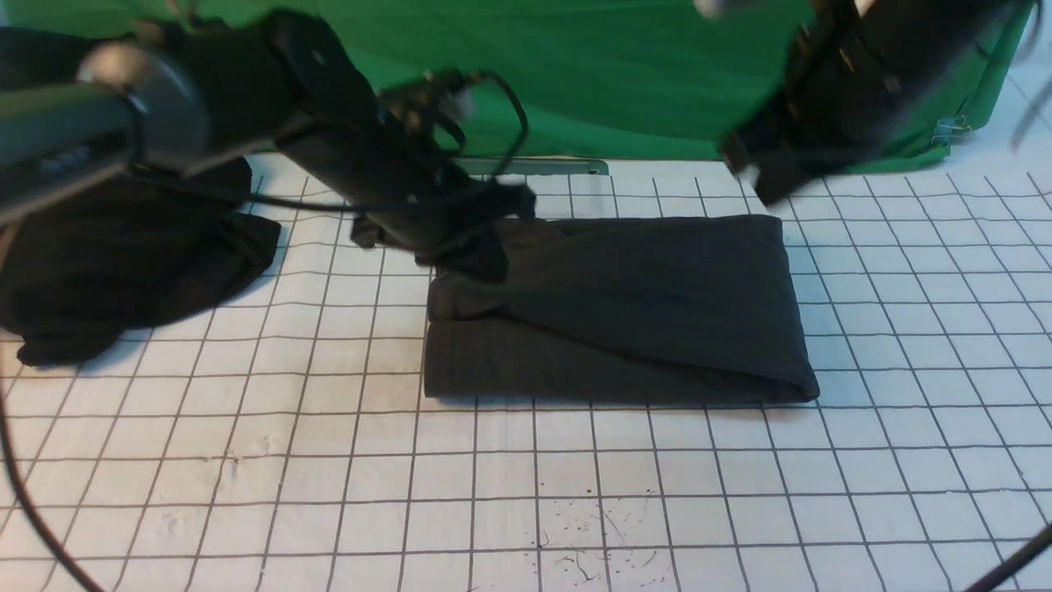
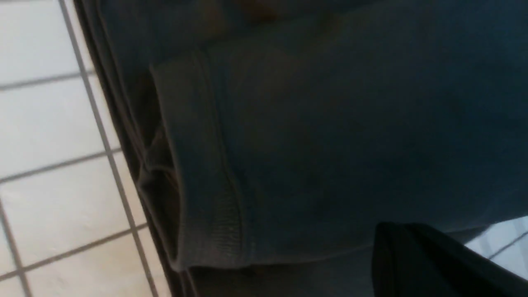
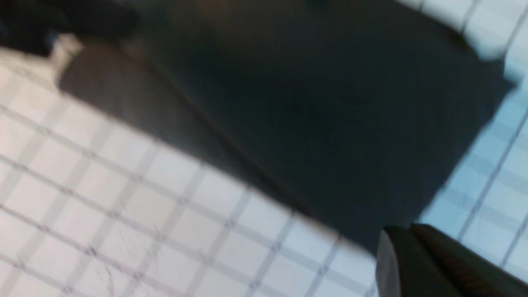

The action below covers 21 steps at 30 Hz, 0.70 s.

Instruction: Fold a long-sleeved shirt over a white checkered tablecloth.

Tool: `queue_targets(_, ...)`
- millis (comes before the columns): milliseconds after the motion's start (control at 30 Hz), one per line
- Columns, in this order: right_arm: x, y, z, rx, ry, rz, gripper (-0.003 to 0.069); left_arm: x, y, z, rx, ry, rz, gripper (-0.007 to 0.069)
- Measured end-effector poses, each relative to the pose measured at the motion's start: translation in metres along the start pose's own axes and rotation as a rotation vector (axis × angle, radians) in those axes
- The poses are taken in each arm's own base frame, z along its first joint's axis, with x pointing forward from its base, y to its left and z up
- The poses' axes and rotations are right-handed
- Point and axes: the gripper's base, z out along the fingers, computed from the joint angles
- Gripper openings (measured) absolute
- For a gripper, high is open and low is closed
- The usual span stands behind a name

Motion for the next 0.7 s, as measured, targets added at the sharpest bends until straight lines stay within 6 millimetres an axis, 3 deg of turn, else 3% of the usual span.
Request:
queue_targets(67, 0.028, -0.018, 0.027, 0.022, 0.105, 0.046, 0.0006, 0.012, 0.005, 0.030, -0.015, 0.105, -0.004, 0.0004)
queue_targets(133, 0.038, -0.027, 0.037, 0.033, 0.122, 0.069, 0.0006, 0.018, 0.007, 0.040, -0.019, 0.153, -0.008, 0.0004)
queue_targets(167, 0.050, -0.036, 0.052, 0.043, 0.147, 0.095, 0.0006, 0.026, 0.010, 0.051, -0.023, 0.223, -0.023, 0.0004)
queue_targets(233, 0.064, -0.044, 0.067, 0.050, 0.174, 0.118, 0.0006, 0.029, 0.010, 0.052, -0.019, 0.258, -0.031, 0.0004)
queue_targets(267, 0.075, -0.051, 0.078, 0.057, 0.188, 0.146, 0.0006, 0.031, 0.010, 0.049, -0.026, 0.278, -0.027, 0.0004)
queue_targets(400, 0.081, -0.056, 0.083, 0.056, 0.189, 0.183, 0.0006, 0.030, 0.007, 0.033, -0.064, 0.287, -0.020, 0.0004)
queue_targets(533, 0.077, -0.055, 0.084, 0.034, 0.152, 0.209, 0.0034, 0.020, -0.005, -0.019, -0.120, 0.205, -0.005, 0.0004)
queue_targets(567, 0.077, -0.055, 0.084, 0.032, 0.148, 0.210, 0.0041, 0.020, -0.006, -0.021, -0.118, 0.200, -0.003, 0.0004)
queue_targets(633, 0.075, -0.052, 0.087, 0.019, 0.140, 0.216, 0.0112, 0.019, -0.010, -0.042, -0.156, 0.166, -0.020, 0.0014)
queue_targets(700, 0.076, -0.051, 0.093, 0.013, 0.154, 0.219, 0.0184, 0.022, -0.010, -0.047, -0.170, 0.179, -0.044, 0.0039)
